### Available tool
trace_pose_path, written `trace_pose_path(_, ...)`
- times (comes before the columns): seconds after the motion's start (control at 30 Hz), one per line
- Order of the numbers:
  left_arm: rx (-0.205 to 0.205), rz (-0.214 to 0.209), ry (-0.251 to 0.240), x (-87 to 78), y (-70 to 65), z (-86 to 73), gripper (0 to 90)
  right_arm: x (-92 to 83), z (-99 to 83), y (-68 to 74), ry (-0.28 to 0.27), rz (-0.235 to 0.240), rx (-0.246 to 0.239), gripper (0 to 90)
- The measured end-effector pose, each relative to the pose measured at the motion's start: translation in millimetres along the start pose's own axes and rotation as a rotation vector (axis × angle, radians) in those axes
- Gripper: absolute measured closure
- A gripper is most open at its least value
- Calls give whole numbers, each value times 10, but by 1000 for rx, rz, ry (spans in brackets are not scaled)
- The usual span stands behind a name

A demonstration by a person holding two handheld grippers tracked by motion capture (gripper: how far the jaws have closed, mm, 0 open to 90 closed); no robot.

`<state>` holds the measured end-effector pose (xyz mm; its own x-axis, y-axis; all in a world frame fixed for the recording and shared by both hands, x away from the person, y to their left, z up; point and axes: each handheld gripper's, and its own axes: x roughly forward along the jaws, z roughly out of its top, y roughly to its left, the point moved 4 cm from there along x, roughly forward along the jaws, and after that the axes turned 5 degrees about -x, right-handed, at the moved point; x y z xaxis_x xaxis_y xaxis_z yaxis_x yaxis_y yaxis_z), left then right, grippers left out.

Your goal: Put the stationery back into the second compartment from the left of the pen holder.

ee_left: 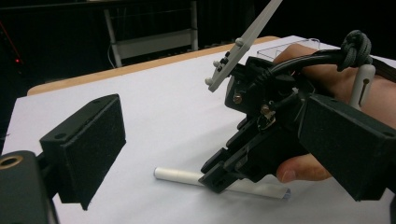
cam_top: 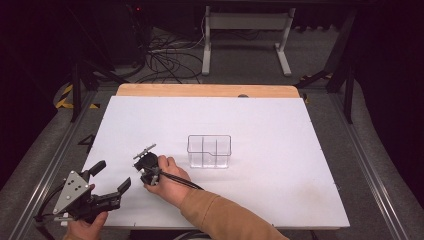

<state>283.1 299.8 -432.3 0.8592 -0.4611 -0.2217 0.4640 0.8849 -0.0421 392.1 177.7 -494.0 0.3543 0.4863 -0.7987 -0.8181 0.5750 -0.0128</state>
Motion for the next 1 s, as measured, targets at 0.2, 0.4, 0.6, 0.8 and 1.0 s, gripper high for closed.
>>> trace_pose_path(0.2,-1,0,2,-4,7,-1,81,-120,38,-56,-33,-4,6,793)
trace_pose_path(0.4,-2,0,1,4,-3,1,81,-328,68,-125,-84,5,8,793)
trace_pose_path(0.6,-1,-1,4,19,-5,0,81,-563,86,-224,-162,7,2,793)
trace_pose_path(0.8,-1,-4,7,28,-9,1,81,-763,98,-312,-233,16,-4,793)
trace_pose_path(1.0,0,-8,8,45,-11,3,81,-938,88,-383,-302,33,-20,792)
